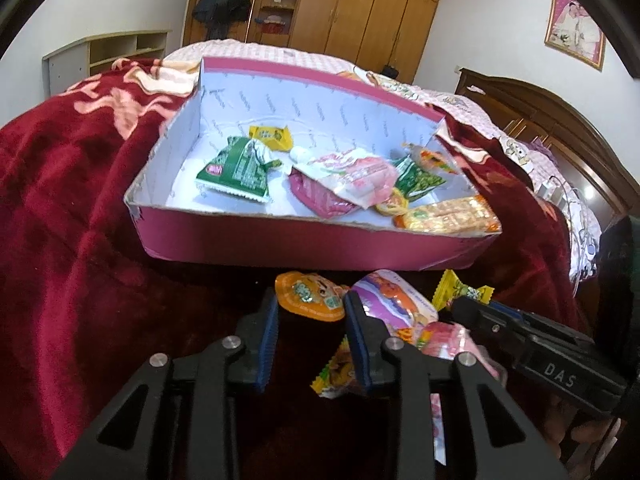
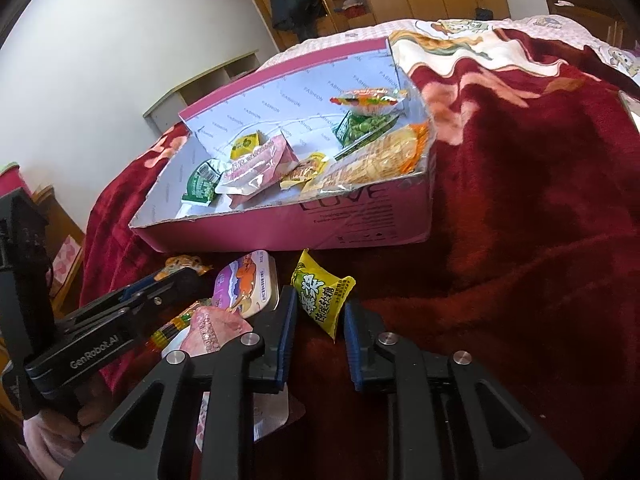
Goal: Organize snacks
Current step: 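Grasp the yellow snack packet with the right gripper while the left lifts the orange snack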
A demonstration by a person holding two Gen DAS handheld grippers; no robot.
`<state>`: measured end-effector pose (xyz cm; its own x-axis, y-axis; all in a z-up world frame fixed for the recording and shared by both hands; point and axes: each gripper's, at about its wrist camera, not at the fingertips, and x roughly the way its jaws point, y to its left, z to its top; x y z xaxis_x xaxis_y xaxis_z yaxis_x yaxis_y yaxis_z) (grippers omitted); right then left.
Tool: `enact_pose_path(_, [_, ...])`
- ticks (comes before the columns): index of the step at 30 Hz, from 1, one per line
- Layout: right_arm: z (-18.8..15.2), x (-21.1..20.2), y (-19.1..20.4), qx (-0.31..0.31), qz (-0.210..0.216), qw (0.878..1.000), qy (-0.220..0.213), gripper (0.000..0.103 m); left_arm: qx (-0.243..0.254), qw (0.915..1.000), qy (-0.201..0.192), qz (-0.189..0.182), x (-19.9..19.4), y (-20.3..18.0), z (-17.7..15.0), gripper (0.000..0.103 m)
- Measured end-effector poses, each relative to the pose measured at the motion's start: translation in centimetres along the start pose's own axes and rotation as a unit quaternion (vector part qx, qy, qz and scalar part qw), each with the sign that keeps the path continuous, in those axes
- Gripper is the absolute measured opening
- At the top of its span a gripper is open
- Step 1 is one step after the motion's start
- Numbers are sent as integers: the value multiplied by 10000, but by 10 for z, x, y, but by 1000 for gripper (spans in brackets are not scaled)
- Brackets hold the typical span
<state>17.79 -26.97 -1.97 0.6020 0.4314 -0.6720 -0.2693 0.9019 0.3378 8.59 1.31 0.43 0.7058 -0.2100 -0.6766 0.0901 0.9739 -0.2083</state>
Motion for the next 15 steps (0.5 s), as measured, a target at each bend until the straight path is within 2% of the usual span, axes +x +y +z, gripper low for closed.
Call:
enact_pose_path(6, [1, -17, -1, 20, -53, 9998, -210, 23, -31, 9998, -158, -125, -17, -1, 3, 33])
enact_pose_path(15, [13, -34, 2, -73, -75, 9990, -425, 23, -55, 9994, -315, -105, -29, 0, 12, 33])
